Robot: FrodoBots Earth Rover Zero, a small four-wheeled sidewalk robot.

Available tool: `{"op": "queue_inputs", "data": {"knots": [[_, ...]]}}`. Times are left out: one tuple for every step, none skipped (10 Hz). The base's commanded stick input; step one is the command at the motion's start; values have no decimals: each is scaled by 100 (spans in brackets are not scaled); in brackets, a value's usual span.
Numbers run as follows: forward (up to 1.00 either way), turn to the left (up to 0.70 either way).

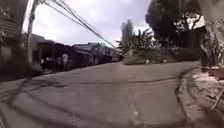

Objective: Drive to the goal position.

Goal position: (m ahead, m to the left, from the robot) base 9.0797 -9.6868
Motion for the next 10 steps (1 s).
{"op": "queue_inputs", "data": {"knots": [[70,1],[70,1],[70,1],[70,1],[70,1],[70,1],[70,1],[70,1],[70,1],[70,1]]}}
